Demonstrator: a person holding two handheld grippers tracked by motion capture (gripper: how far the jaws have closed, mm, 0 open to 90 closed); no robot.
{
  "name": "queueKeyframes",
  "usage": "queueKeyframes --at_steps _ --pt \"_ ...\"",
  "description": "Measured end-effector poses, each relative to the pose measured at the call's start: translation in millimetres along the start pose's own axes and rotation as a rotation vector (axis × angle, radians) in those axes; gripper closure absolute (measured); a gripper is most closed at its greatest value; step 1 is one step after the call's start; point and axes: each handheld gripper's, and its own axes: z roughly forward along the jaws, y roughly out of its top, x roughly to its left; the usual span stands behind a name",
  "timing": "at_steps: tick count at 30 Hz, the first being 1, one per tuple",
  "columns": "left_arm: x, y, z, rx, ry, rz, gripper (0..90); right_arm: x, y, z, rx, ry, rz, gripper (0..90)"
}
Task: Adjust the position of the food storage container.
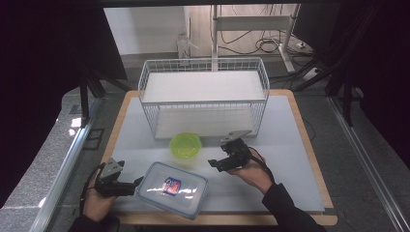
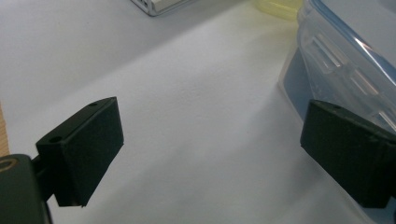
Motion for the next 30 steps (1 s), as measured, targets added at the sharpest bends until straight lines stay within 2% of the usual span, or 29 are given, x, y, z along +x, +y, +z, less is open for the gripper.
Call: queueKeyframes --at_steps 2,4,5,8,12,17,26,30 --pt "0.0 0.0 -0.1 0.0 -0.001 0.0 5.9 1.7 9.9 7.3 0.009 0.019 -0.02 34.6" --pt "-0.1 0.0 -0.1 -0.001 -0.003 0.001 5.9 3.8 18.9 13.8 0.012 0.031 -0.016 43.3" --pt "-0.2 0.0 -0.1 -0.001 -0.004 0.001 6.0 4.6 23.1 17.1 0.017 0.055 -0.017 47.1" --pt "-0.7 -0.1 0.2 0.0 -0.008 0.004 6.3 7.5 34.5 26.6 0.028 0.07 -0.044 55.8" --pt "-0.5 -0.2 0.3 0.001 -0.01 0.004 6.5 9.6 48.9 36.4 0.005 0.084 -0.079 68.0" --pt "-0.4 -0.2 0.2 0.0 -0.012 0.004 6.6 13.9 67.4 47.3 -0.018 0.116 -0.11 88.5" --pt "-0.3 -0.3 -0.1 0.0 -0.013 0.005 6.8 35.6 95.9 80.9 -0.016 0.177 -0.17 90.0" --pt "-0.3 -0.4 -0.1 -0.002 -0.012 0.008 7.0 44.9 105.2 96.2 0.003 0.188 -0.188 90.0"
